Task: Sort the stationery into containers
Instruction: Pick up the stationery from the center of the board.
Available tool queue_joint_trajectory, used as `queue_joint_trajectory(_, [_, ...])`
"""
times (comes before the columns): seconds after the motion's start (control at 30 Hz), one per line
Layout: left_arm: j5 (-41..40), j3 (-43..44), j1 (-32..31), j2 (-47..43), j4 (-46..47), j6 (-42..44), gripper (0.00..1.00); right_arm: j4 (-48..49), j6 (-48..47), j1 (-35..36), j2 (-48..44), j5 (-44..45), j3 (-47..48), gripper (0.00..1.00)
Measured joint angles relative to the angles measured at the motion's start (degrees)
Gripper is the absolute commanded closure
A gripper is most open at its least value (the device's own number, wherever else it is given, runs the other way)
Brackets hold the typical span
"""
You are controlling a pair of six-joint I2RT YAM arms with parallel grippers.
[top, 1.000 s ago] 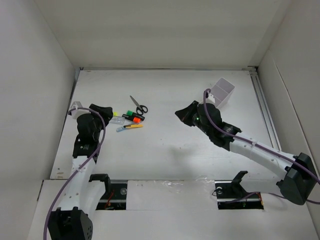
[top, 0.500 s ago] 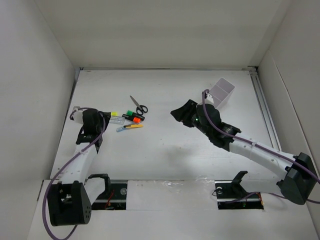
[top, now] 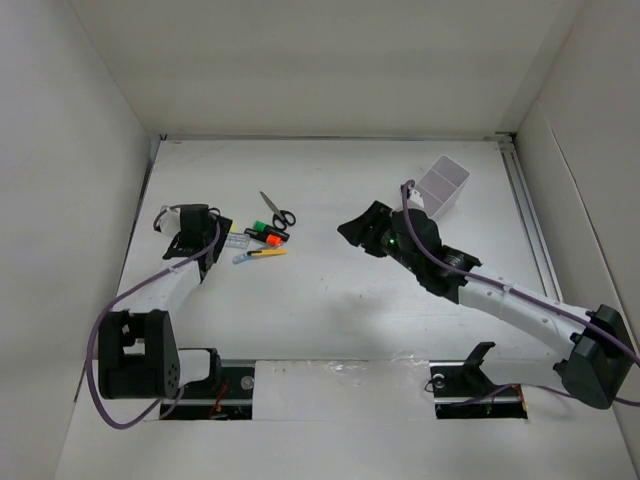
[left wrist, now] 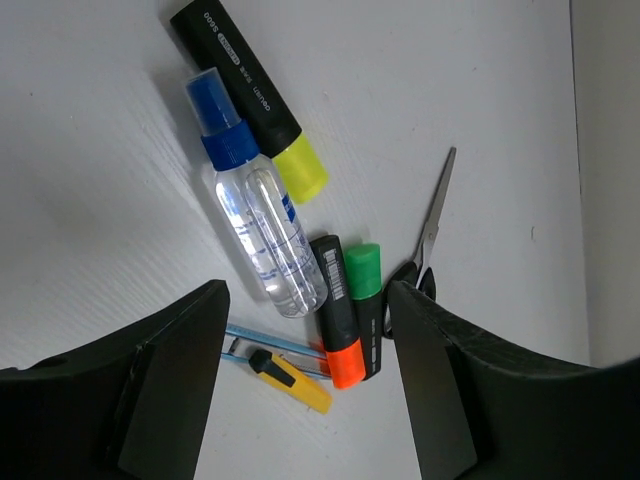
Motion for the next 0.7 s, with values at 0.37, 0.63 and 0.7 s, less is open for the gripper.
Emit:
queue_joint_trajectory(0.37, [-1.75,2.08,-3.8,8.33,-0.04,0.04,0.38,0.0,-0.72,0.02,1.01,-0.48,0.13,0.39])
queue_joint_trajectory(0.63, [-2.73,5.62,-5.92,13.07,0.02,0.0,0.39,-0.02,-0.83,0.02,1.07,-0.85,0.13,0.39])
queue_joint_trajectory(0.7, [-2.99,6.16,-5.97,13.66,0.2,0.0,0.41,-0.02,-0.83,0.02,1.11,-1.03,0.13,0.39])
